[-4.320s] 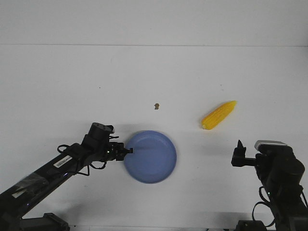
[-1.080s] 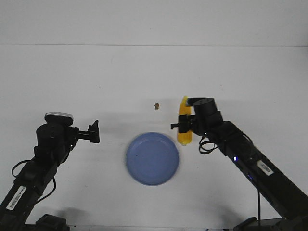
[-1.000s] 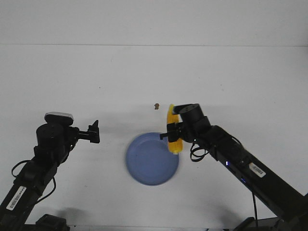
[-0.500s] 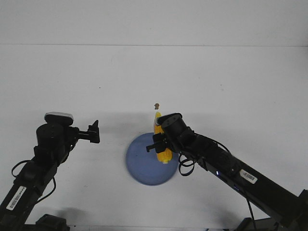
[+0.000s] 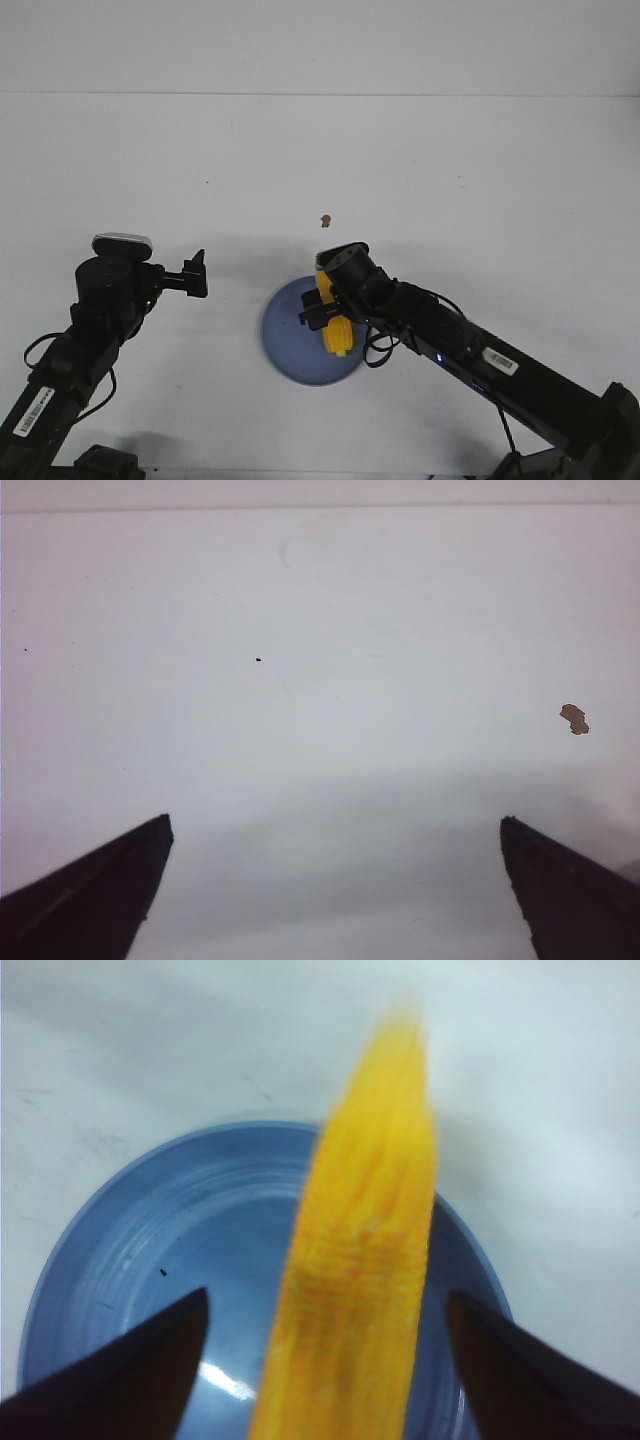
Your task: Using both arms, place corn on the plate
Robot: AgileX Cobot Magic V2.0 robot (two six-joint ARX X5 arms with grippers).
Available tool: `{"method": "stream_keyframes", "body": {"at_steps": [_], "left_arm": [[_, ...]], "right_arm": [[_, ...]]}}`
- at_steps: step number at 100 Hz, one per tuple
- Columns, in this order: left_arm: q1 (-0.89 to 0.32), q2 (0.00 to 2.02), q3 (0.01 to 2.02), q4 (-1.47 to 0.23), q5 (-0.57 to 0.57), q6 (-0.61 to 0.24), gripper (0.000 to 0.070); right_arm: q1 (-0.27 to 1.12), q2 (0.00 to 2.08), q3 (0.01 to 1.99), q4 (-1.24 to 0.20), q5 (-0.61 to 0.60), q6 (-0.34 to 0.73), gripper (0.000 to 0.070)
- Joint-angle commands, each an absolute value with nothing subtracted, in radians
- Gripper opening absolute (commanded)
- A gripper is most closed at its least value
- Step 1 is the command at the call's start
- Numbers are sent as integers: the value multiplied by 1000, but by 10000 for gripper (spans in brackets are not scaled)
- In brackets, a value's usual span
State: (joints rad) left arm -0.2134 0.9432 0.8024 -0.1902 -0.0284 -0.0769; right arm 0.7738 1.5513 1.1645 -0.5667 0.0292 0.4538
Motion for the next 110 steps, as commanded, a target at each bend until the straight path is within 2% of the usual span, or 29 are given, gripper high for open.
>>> {"method": "stream_keyframes", "body": {"at_steps": [1, 19, 38, 57, 68, 90, 110], "left_arm": [[-216, 950, 810, -185, -31, -83, 700], [-216, 937, 810, -179, -31, -83, 700], [-215, 909, 810, -166, -31, -78, 700], [-215, 882, 810, -149, -31, -78, 700], [-207, 857, 810, -185, -38, -68, 700], [-163, 785, 810, -279, -59, -62, 700], [-138, 691, 800, -363, -58, -61, 700]], "right_arm": [[785, 1568, 1176, -559, 43, 461, 568], [778, 1541, 1176, -564, 107, 376, 569], [732, 1411, 1176, -570, 187, 293, 571], [594, 1216, 1176, -616, 211, 196, 588], [478, 1087, 1162, -680, 210, 188, 592], [283, 759, 963, -671, 210, 137, 592], [240, 498, 778, -638, 181, 127, 591]]}}
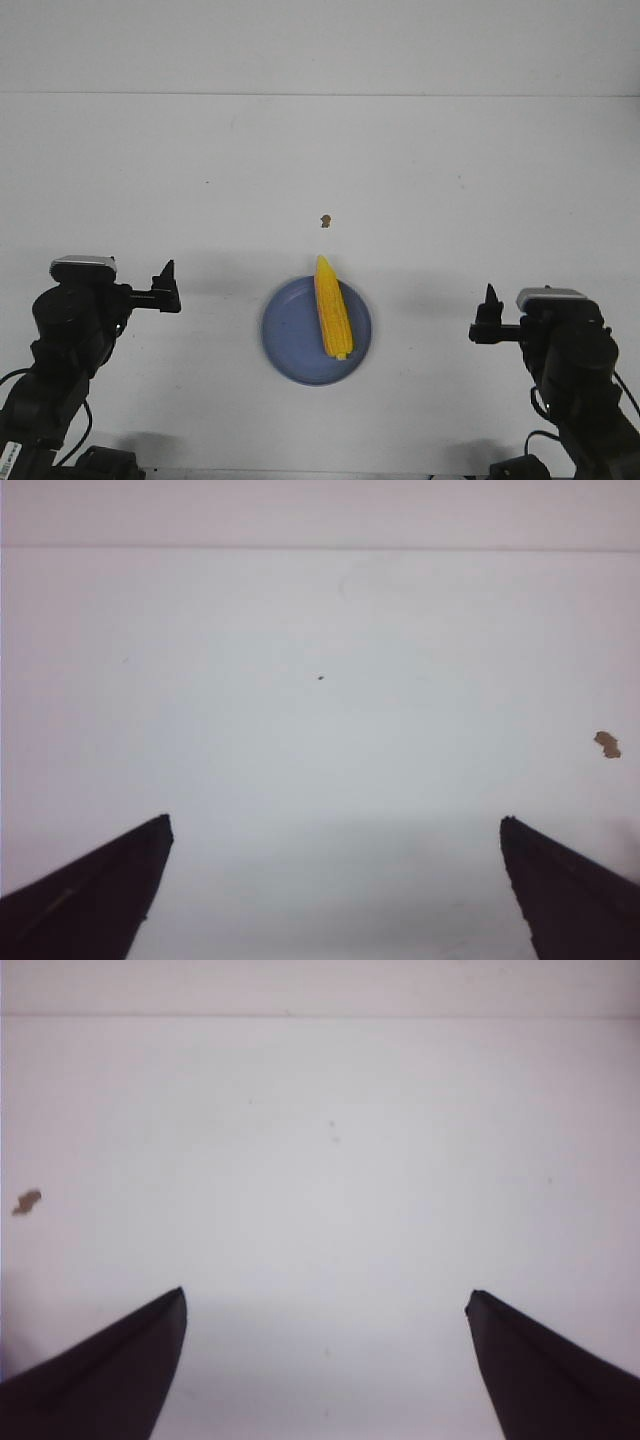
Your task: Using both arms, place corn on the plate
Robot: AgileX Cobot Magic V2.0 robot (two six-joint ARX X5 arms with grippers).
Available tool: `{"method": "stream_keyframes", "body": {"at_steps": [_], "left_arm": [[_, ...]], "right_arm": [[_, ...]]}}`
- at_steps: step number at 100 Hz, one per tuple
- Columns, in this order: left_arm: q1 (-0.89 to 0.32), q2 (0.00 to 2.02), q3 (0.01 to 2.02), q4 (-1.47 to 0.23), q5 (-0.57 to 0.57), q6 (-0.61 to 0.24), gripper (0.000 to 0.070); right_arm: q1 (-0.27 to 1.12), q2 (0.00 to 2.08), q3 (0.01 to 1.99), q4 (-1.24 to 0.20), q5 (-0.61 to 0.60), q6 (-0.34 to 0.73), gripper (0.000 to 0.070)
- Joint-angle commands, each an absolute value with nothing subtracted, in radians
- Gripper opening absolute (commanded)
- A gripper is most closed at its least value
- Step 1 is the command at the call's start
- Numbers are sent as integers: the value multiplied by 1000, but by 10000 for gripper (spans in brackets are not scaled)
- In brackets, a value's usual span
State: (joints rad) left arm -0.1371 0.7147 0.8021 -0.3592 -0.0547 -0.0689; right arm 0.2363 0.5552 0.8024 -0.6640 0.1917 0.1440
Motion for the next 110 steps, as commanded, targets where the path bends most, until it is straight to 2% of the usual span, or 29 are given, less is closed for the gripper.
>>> {"method": "stream_keyframes", "body": {"at_steps": [1, 13, 26, 36, 40, 46, 48, 49, 53, 54, 55, 58, 110], "left_arm": [[-138, 685, 798, -366, -58, -62, 700], [-138, 586, 742, -363, -55, -72, 678], [-138, 453, 638, -352, -56, -83, 534], [-138, 363, 575, -369, -56, -99, 467], [-138, 338, 562, -381, -56, -109, 408], [-138, 312, 558, -395, -56, -116, 266], [-138, 306, 558, -394, -56, -115, 197], [-138, 303, 558, -393, -56, -115, 162], [-138, 291, 558, -390, -56, -114, 10], [-138, 289, 558, -389, -56, -114, 0], [-138, 287, 558, -389, -56, -115, 0], [-138, 284, 558, -387, -56, -114, 9], [-138, 278, 558, -365, -56, -118, 13]], "right_arm": [[240, 486, 770, -635, 180, 126, 591], [241, 358, 692, -628, 180, 123, 590], [241, 260, 635, -628, 181, 123, 590], [241, 226, 612, -625, 183, 123, 585], [241, 221, 611, -620, 185, 123, 564], [241, 221, 611, -605, 186, 118, 456], [241, 221, 611, -603, 186, 114, 370], [241, 221, 611, -602, 186, 113, 351], [241, 222, 611, -598, 185, 108, 178], [241, 222, 611, -597, 185, 107, 132], [241, 222, 611, -594, 185, 107, 67], [241, 222, 611, -591, 185, 107, 0], [241, 222, 612, -569, 191, 108, 3]]}}
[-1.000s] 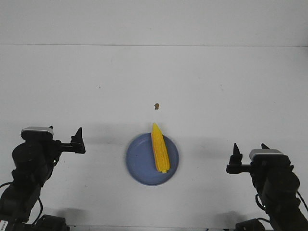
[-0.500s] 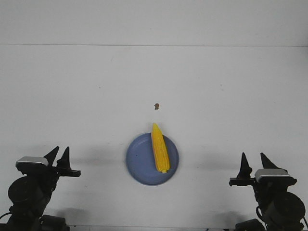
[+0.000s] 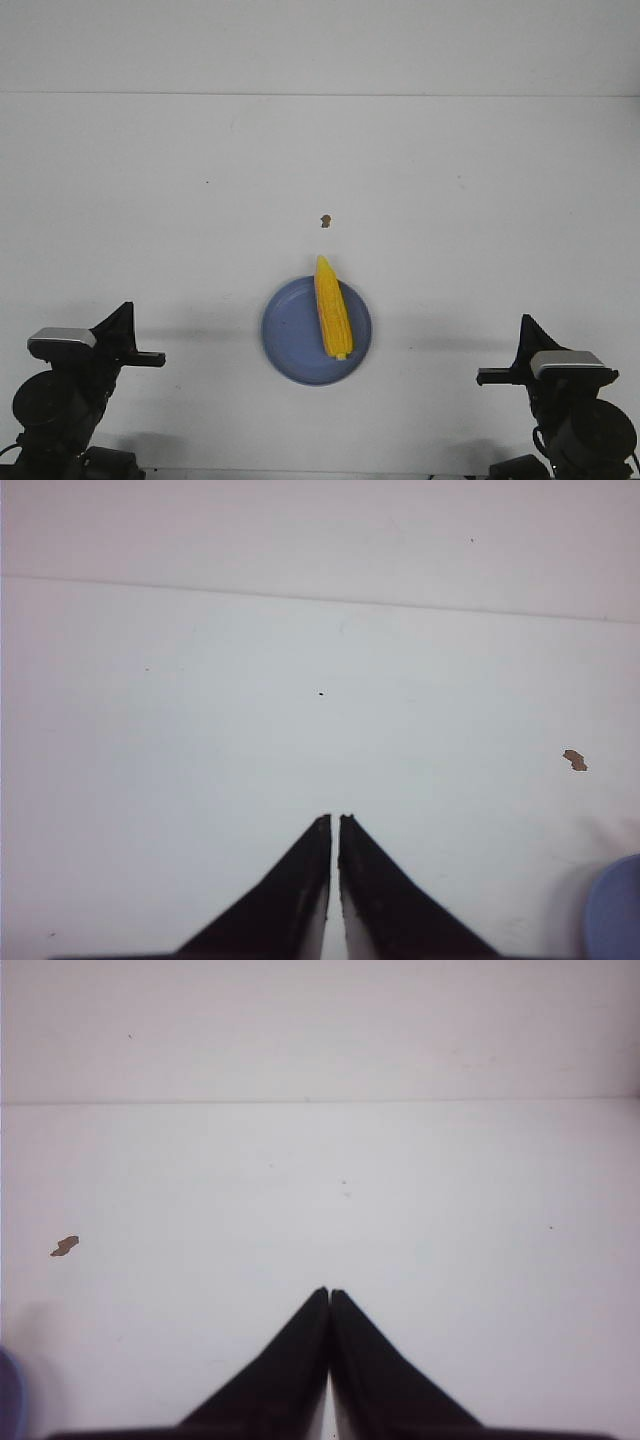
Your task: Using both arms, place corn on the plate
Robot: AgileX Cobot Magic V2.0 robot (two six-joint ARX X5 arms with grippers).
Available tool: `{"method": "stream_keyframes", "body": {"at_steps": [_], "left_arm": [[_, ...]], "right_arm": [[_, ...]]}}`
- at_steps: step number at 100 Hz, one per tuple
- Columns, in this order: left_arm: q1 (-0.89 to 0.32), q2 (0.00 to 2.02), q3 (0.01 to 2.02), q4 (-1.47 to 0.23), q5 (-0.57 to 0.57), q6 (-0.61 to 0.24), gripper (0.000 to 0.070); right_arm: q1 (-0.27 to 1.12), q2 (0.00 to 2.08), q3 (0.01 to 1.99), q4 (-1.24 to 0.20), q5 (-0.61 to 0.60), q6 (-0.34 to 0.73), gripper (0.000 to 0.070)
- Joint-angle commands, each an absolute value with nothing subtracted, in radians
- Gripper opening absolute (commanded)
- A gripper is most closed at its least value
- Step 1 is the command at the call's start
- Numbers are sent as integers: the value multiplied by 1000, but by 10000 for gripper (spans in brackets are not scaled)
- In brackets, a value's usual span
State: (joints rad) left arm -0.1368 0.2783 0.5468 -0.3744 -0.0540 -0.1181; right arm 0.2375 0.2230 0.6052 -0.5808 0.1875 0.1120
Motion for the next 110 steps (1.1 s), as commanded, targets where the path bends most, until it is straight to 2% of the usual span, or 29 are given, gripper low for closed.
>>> {"method": "stream_keyframes", "body": {"at_steps": [1, 38, 49, 59, 98, 110], "left_arm": [[-138, 278, 558, -365, -56, -118, 13], [-138, 278, 558, -365, -56, -118, 13], [-136, 266, 557, -374, -56, -43, 13], [-134, 232, 551, -356, -56, -30, 13], [-118, 4, 259, -54, -56, -44, 13], [-117, 3, 175, 11, -56, -44, 13]], "right_arm": [[241, 222, 612, -569, 191, 108, 3], [241, 222, 612, -569, 192, 108, 3], [241, 222, 612, -569, 191, 108, 3], [241, 222, 612, -569, 192, 108, 3], [241, 222, 612, -569, 192, 108, 3], [241, 222, 612, -569, 192, 108, 3]]}}
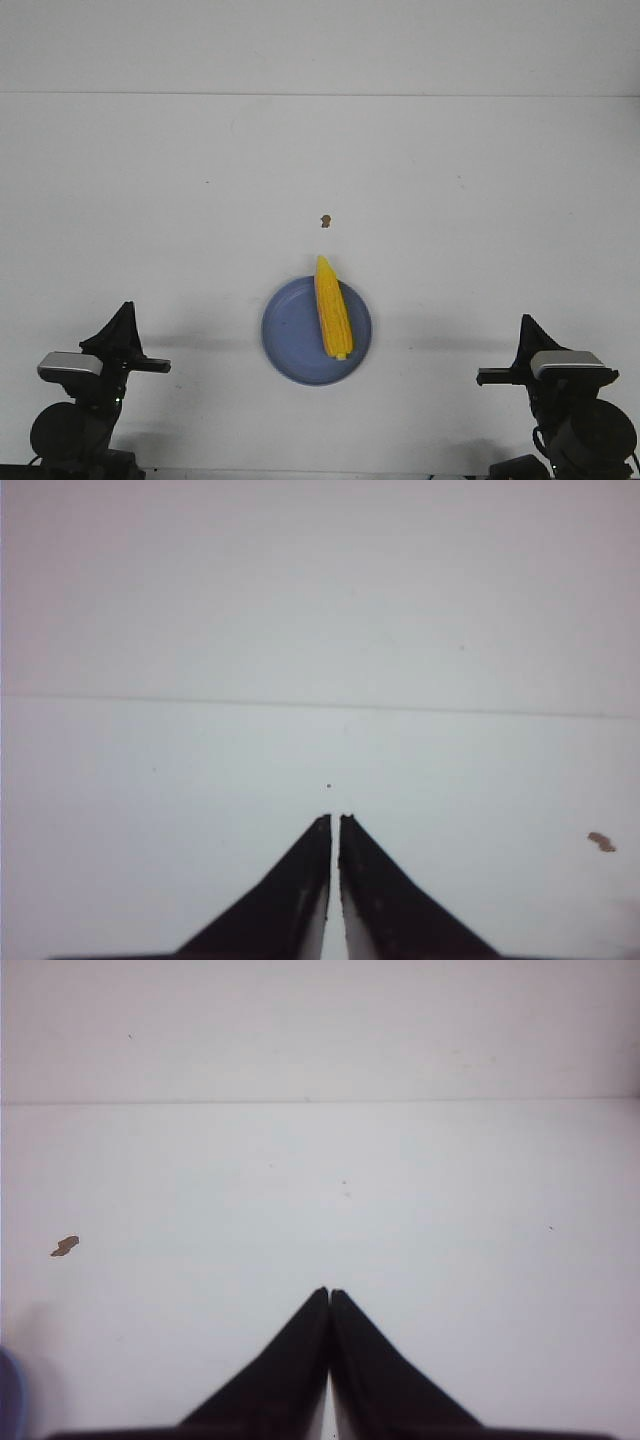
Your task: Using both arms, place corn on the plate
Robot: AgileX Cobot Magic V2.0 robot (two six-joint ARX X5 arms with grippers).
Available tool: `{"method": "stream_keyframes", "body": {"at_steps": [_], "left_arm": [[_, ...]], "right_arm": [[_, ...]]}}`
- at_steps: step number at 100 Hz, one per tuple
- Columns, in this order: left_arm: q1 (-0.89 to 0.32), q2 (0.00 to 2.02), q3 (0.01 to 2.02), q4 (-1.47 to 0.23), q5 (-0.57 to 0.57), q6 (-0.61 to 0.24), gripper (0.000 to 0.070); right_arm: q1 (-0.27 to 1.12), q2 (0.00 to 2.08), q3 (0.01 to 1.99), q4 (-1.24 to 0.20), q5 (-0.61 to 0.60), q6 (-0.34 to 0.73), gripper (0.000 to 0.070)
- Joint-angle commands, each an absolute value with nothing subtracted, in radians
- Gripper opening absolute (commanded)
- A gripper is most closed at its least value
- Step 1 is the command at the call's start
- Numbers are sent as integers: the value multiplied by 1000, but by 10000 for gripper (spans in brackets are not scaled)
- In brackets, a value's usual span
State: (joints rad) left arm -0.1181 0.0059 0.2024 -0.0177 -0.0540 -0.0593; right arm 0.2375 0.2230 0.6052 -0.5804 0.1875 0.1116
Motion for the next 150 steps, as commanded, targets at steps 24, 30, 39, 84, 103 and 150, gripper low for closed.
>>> {"method": "stream_keyframes", "body": {"at_steps": [24, 30, 39, 84, 103, 150], "left_arm": [[-117, 3, 54, 139, -56, -57, 13], [-117, 3, 30, 173, -56, -57, 13], [-117, 3, 14, 190, -56, -59, 14], [-118, 5, 14, 184, -56, -69, 13], [-118, 5, 14, 184, -56, -69, 13], [-118, 5, 14, 184, -56, -69, 13]], "right_arm": [[241, 222, 612, -569, 191, 108, 3], [241, 222, 612, -569, 192, 108, 3], [241, 222, 612, -569, 191, 108, 3], [241, 222, 612, -569, 191, 108, 3], [241, 222, 612, -569, 191, 108, 3], [180, 166, 577, -557, 187, 73, 3]]}}
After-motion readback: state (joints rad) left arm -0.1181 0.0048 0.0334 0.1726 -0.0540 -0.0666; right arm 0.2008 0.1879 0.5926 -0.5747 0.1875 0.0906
